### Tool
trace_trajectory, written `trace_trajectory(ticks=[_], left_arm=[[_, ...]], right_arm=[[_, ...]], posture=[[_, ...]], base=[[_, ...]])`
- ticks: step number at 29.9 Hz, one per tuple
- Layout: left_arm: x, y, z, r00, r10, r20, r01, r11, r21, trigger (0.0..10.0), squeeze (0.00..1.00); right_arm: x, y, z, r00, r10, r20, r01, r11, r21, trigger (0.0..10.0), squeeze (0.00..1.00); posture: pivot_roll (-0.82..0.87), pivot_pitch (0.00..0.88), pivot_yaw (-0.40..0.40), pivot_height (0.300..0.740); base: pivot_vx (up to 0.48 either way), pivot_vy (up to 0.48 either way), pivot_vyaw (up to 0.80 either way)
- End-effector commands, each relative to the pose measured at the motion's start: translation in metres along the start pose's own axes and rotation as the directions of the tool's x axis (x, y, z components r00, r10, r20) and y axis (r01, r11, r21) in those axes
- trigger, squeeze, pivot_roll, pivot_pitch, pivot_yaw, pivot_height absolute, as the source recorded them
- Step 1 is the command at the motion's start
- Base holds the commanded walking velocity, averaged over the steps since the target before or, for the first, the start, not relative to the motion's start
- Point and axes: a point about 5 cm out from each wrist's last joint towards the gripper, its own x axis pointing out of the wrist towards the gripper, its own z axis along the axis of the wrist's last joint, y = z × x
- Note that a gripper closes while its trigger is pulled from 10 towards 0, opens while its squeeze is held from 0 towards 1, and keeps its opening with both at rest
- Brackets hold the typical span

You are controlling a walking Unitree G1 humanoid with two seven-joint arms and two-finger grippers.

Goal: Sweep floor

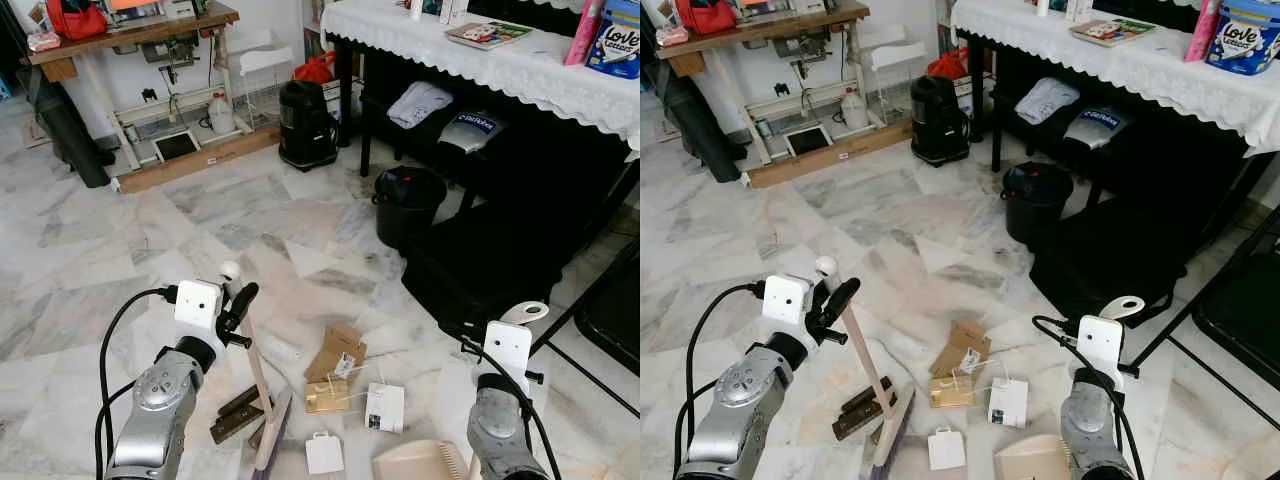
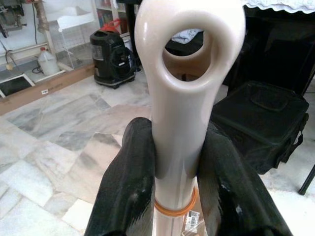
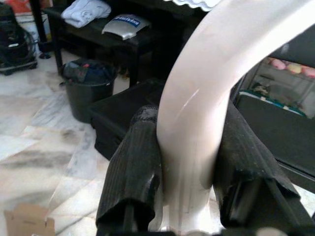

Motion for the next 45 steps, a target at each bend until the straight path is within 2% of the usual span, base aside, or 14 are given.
trace_trajectory(ticks=[1,11,14,15,16,17,22,29,36,39,42,45], left_arm=[[-0.001,0.003,0.009,1.0,0.001,0.03,-0.002,1.0,0.008,10.0,0.0],[-0.001,0.001,0.009,1.0,-0.008,0.03,0.007,1.0,0.004,10.0,0.0],[-0.001,0.0,0.009,1.0,-0.011,0.03,0.011,1.0,0.005,10.0,0.0],[-0.001,0.0,0.009,1.0,-0.011,0.03,0.011,1.0,0.005,10.0,0.0],[-0.001,0.0,0.009,0.999,-0.013,0.03,0.013,1.0,0.006,10.0,0.0],[0.0,0.0,0.01,0.999,-0.017,0.031,0.016,1.0,0.01,10.0,0.0],[-0.001,-0.002,0.009,0.999,-0.03,0.025,0.03,0.999,0.011,10.0,0.0],[-0.002,-0.003,0.009,0.999,-0.04,0.019,0.039,0.999,0.005,10.0,0.0],[-0.002,-0.005,0.008,0.999,-0.05,0.017,0.05,0.999,0.001,10.0,0.0],[-0.002,-0.006,0.009,0.998,-0.055,0.02,0.055,0.998,-0.002,10.0,0.0],[-0.002,-0.006,0.009,0.998,-0.056,0.02,0.057,0.998,-0.004,10.0,0.0],[-0.003,-0.007,0.009,0.998,-0.061,0.019,0.061,0.998,-0.003,10.0,0.0]], right_arm=[[0.007,0.0,0.012,0.997,-0.002,0.075,0.004,1.0,-0.025,10.0,0.0],[0.012,0.009,0.031,0.985,0.013,0.172,-0.015,1.0,0.005,10.0,0.0],[0.011,0.012,0.028,0.993,0.012,0.12,-0.022,0.996,0.082,10.0,0.0],[0.011,0.012,0.028,0.993,0.012,0.12,-0.022,0.996,0.082,10.0,0.0],[0.009,0.014,0.024,0.997,0.008,0.071,-0.018,0.99,0.141,10.0,0.0],[0.008,0.015,0.021,0.998,0.006,0.055,-0.014,0.988,0.151,10.0,0.0],[0.001,0.02,0.014,0.999,0.032,0.032,-0.036,0.991,0.127,10.0,0.0],[-0.002,0.017,0.006,0.999,0.052,0.015,-0.053,0.995,0.079,10.0,0.0],[0.001,0.013,0.009,0.999,0.032,0.033,-0.035,0.996,0.077,10.0,0.0],[0.001,0.019,0.017,0.994,0.054,0.095,-0.058,0.997,0.042,10.0,0.0],[0.001,0.022,0.018,0.994,0.061,0.093,-0.065,0.997,0.051,10.0,0.0],[-0.001,0.026,0.018,0.992,0.082,0.101,-0.085,0.996,0.023,10.0,0.0]], posture=[[0.07,0.0,0.07,0.74],[0.07,0.0,0.07,0.74],[0.07,0.0,0.07,0.74],[0.07,0.0,0.07,0.74],[0.07,0.0,0.068,0.74],[0.07,0.0,0.068,0.74],[0.07,0.0,0.067,0.74],[0.08,0.0,0.065,0.74],[0.07,0.0,0.067,0.74],[0.08,0.0,0.067,0.74],[0.08,0.0,0.067,0.74],[0.08,0.0,0.067,0.74]], base=[[0.0,0.0,0.0],[0.0,0.0,0.0],[0.0,0.0,0.0],[0.0,0.0,0.0],[0.0,0.0,0.0],[0.0,0.0,0.0],[0.0,0.0,0.0],[0.0,0.0,0.0],[0.0,0.0,0.0],[0.0,0.0,0.0],[0.0,0.0,0.0],[0.0,0.0,0.0]])
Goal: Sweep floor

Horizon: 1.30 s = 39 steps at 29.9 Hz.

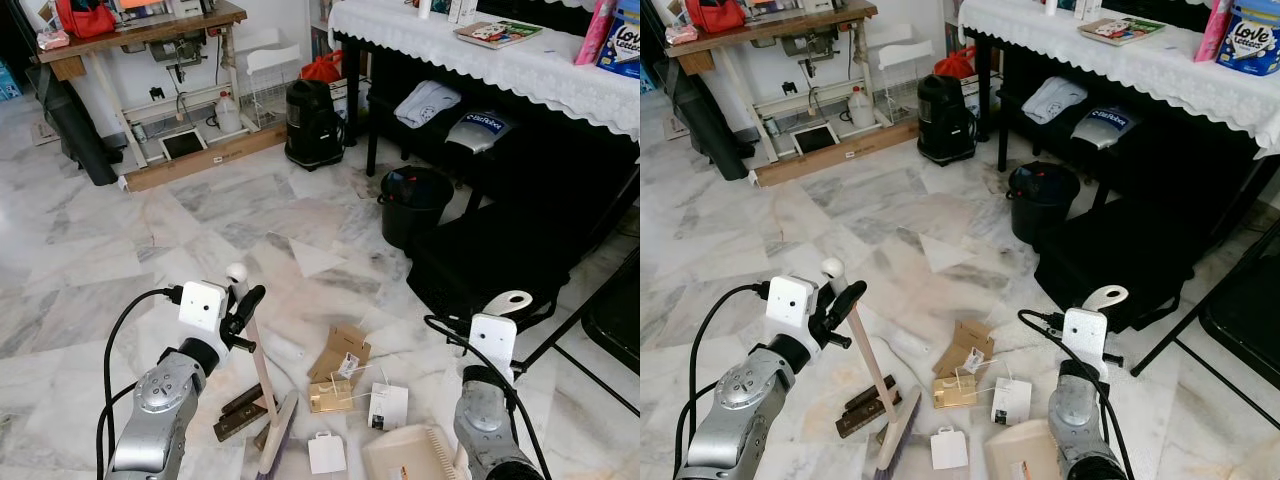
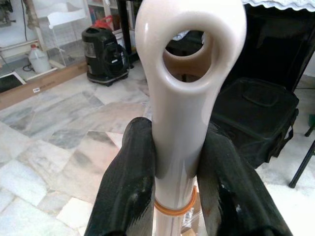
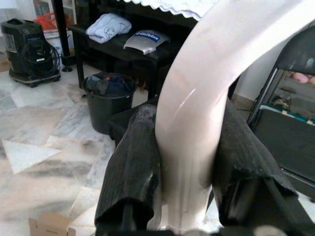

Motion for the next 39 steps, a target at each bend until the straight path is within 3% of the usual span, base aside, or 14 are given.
trace_trajectory(ticks=[1,14,32,39], left_arm=[[-0.001,0.0,0.007,0.999,-0.015,0.028,0.015,1.0,0.002,10.0,0.0],[-0.006,-0.005,-0.007,0.994,-0.08,-0.068,0.078,0.997,-0.028,10.0,0.0],[-0.005,-0.002,-0.01,0.996,-0.042,-0.073,0.035,0.995,-0.095,10.0,0.0],[-0.003,-0.005,-0.008,0.995,-0.081,-0.063,0.071,0.987,-0.142,10.0,0.0]], right_arm=[[0.002,0.006,0.007,0.999,0.024,0.04,-0.024,1.0,-0.003,10.0,0.0],[-0.007,0.011,-0.007,0.997,0.046,-0.054,-0.045,0.999,0.006,10.0,0.0],[-0.013,0.012,-0.018,0.991,0.072,-0.113,-0.075,0.997,-0.015,10.0,0.0],[-0.012,0.01,-0.019,0.99,0.069,-0.124,-0.073,0.997,-0.022,10.0,0.0]], posture=[[0.08,0.0,0.067,0.74],[0.09,0.0,0.07,0.74],[0.09,0.0,0.067,0.74],[0.09,0.0,0.065,0.74]], base=[[0.0,0.0,0.0],[0.0,0.0,0.0],[0.0,0.0,0.0],[0.0,0.0,0.0]])
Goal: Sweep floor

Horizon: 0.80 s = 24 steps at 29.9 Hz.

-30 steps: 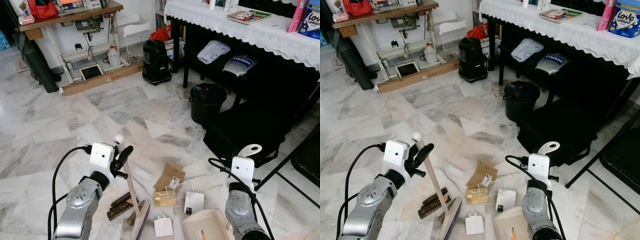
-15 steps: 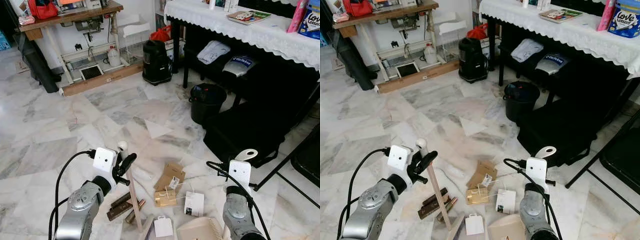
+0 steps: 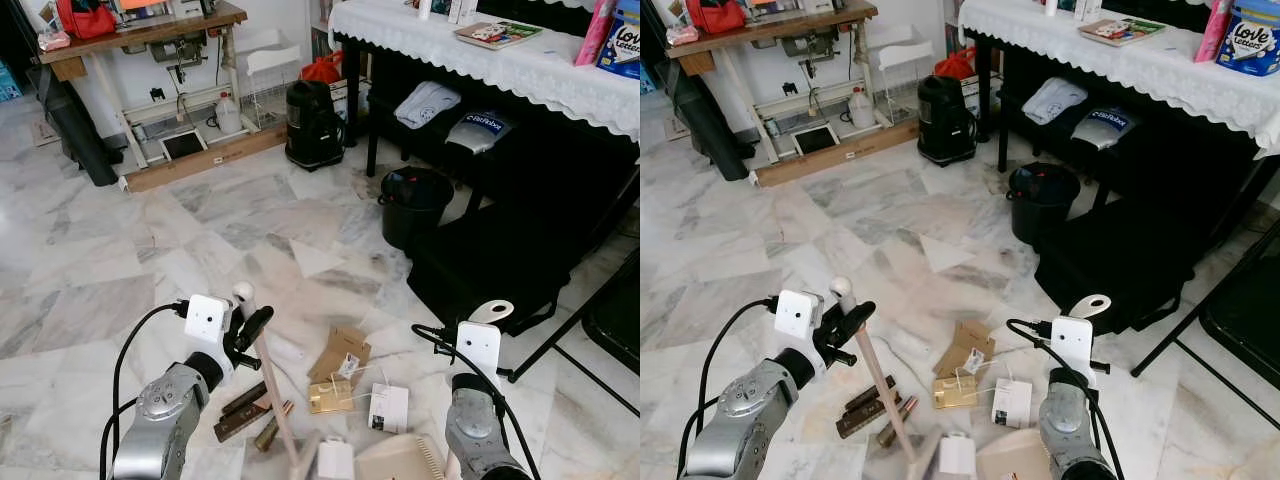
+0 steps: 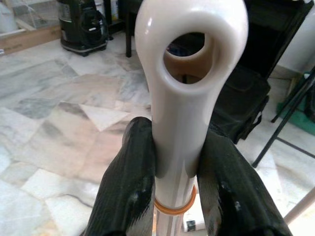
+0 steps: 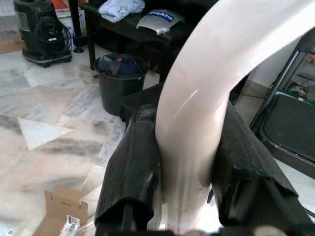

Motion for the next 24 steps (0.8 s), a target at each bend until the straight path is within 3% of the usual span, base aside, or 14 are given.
trace_trajectory(ticks=[1,13,21,24], left_arm=[[0.001,0.003,0.01,0.999,-0.009,0.034,0.01,1.0,-0.011,10.0,0.0],[0.0,-0.005,0.016,0.994,-0.109,0.031,0.112,0.986,-0.124,10.0,0.0],[0.0,-0.005,0.023,0.991,-0.108,0.072,0.123,0.959,-0.255,10.0,0.0],[0.0,-0.001,0.028,0.993,-0.078,0.093,0.1,0.962,-0.254,10.0,0.0]], right_arm=[[-0.002,0.001,-0.006,0.999,0.016,-0.042,-0.017,1.0,-0.023,10.0,0.0],[-0.003,0.002,-0.008,0.998,0.021,-0.064,-0.022,1.0,-0.022,10.0,0.0],[-0.002,0.001,-0.01,0.996,0.018,-0.086,-0.02,1.0,-0.014,10.0,0.0],[-0.002,0.001,-0.011,0.996,0.019,-0.087,-0.02,1.0,-0.016,10.0,0.0]], posture=[[0.09,0.0,0.065,0.74],[0.09,0.0,0.065,0.74],[0.09,0.0,0.062,0.74],[0.1,0.0,0.062,0.74]], base=[[0.0,0.0,0.0],[0.0,0.0,0.0],[0.0,0.0,0.0],[0.0,0.0,0.0]])
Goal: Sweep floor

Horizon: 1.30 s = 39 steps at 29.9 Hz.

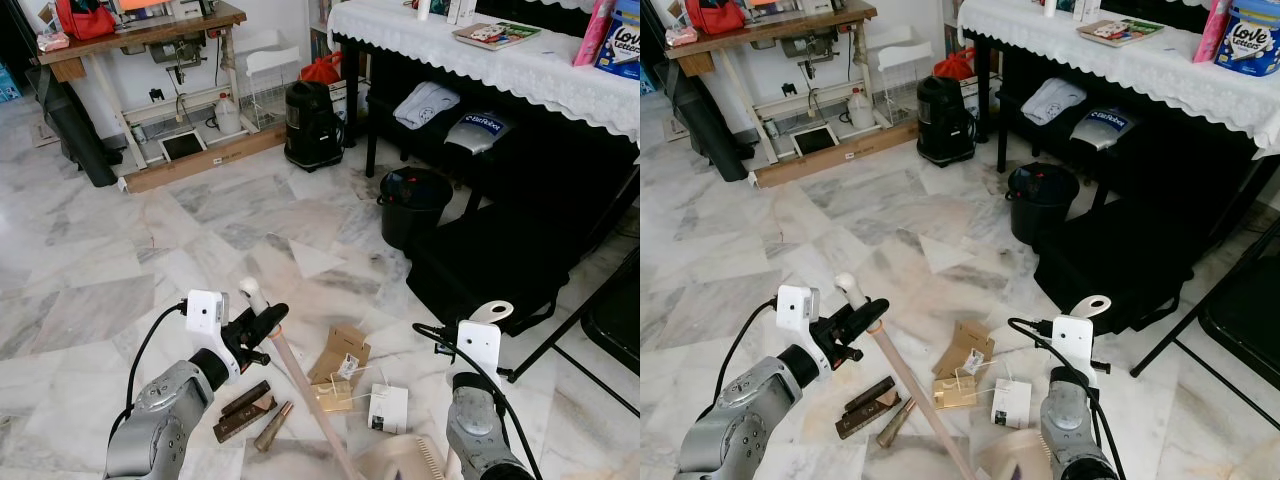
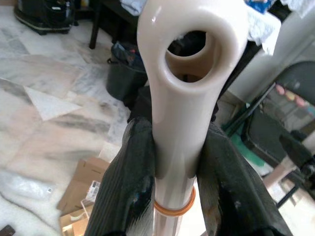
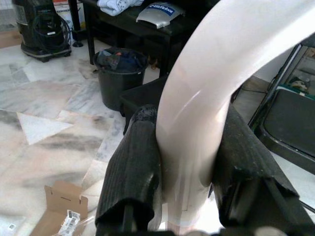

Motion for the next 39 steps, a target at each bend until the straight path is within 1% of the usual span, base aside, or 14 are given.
trace_trajectory(ticks=[1,3,6,8,14,16,17,19,24,29,31,35,37,39], left_arm=[[0.0,0.004,0.025,0.994,0.036,0.099,-0.04,0.998,0.044,10.0,0.0],[0.0,0.009,0.031,0.989,0.072,0.129,-0.081,0.994,0.068,10.0,0.0],[-0.002,0.011,0.035,0.992,0.065,0.112,-0.079,0.99,0.118,10.0,0.0],[-0.005,0.012,0.03,0.996,0.055,0.073,-0.066,0.986,0.155,10.0,0.0],[-0.011,0.012,0.015,0.999,0.029,-0.022,-0.024,0.979,0.204,10.0,0.0],[-0.012,0.012,0.013,0.999,0.021,-0.039,-0.012,0.978,0.206,10.0,0.0],[-0.013,0.011,0.01,0.998,0.009,-0.063,0.005,0.976,0.219,10.0,0.0],[-0.014,0.011,0.01,0.997,0.004,-0.073,0.012,0.974,0.224,10.0,0.0],[-0.021,0.016,0.006,0.991,-0.012,-0.134,0.045,0.967,0.251,10.0,0.0],[-0.025,0.019,0.006,0.988,-0.008,-0.152,0.05,0.961,0.271,10.0,0.0],[-0.026,0.02,0.006,0.983,-0.023,-0.182,0.074,0.957,0.279,10.0,0.0],[-0.028,0.019,0.0,0.969,-0.056,-0.241,0.12,0.957,0.262,10.0,0.0],[-0.03,0.017,-0.005,0.953,-0.081,-0.291,0.159,0.954,0.253,10.0,0.0],[-0.03,0.016,-0.006,0.951,-0.088,-0.298,0.166,0.954,0.248,10.0,0.0]], right_arm=[[-0.005,0.002,-0.01,0.998,0.014,-0.059,-0.015,1.0,-0.018,10.0,0.0],[-0.004,0.002,-0.01,0.998,0.017,-0.059,-0.018,1.0,-0.02,10.0,0.0],[-0.005,0.002,-0.01,0.998,0.018,-0.064,-0.019,1.0,-0.021,10.0,0.0],[-0.005,0.002,-0.011,0.998,0.02,-0.065,-0.022,0.999,-0.024,10.0,0.0],[-0.006,0.004,-0.01,0.998,0.022,-0.058,-0.023,0.999,-0.03,10.0,0.0],[-0.005,0.004,-0.009,0.998,0.022,-0.054,-0.023,0.999,-0.03,10.0,0.0],[-0.005,0.004,-0.009,0.999,0.02,-0.05,-0.022,0.999,-0.031,10.0,0.0],[-0.005,0.004,-0.009,0.999,0.02,-0.049,-0.021,0.999,-0.031,10.0,0.0],[-0.004,0.004,-0.007,0.999,0.019,-0.038,-0.02,0.999,-0.03,10.0,0.0],[-0.004,0.005,-0.006,0.999,0.02,-0.033,-0.021,0.999,-0.03,10.0,0.0],[-0.004,0.005,-0.005,1.0,0.019,-0.024,-0.019,0.999,-0.03,10.0,0.0],[-0.004,0.005,-0.003,1.0,0.014,-0.014,-0.014,0.999,-0.029,10.0,0.0],[-0.004,0.005,-0.004,1.0,0.012,-0.019,-0.013,0.999,-0.03,10.0,0.0],[-0.004,0.005,-0.005,1.0,0.012,-0.021,-0.013,0.999,-0.031,10.0,0.0]], posture=[[0.09,0.0,0.062,0.74],[0.1,0.0,0.061,0.74],[0.1,0.0,0.061,0.74],[0.1,0.0,0.062,0.74],[0.09,0.0,0.061,0.74],[0.09,0.0,0.059,0.74],[0.1,0.0,0.059,0.74],[0.1,0.0,0.059,0.74],[0.09,0.0,0.059,0.74],[0.1,0.0,0.059,0.74],[0.1,0.0,0.059,0.74],[0.1,0.0,0.06,0.74],[0.1,0.0,0.061,0.74],[0.1,0.0,0.061,0.74]], base=[[0.0,0.0,0.0],[0.0,0.0,0.0],[0.0,0.0,0.0],[0.0,0.0,0.0],[0.0,0.0,0.0],[0.0,0.0,0.0],[0.0,0.0,0.0],[0.0,0.0,0.0],[0.0,0.0,0.0],[0.0,0.0,0.0],[0.0,0.0,0.0],[0.0,0.0,0.0],[0.0,0.0,0.0],[0.0,0.0,0.0]])
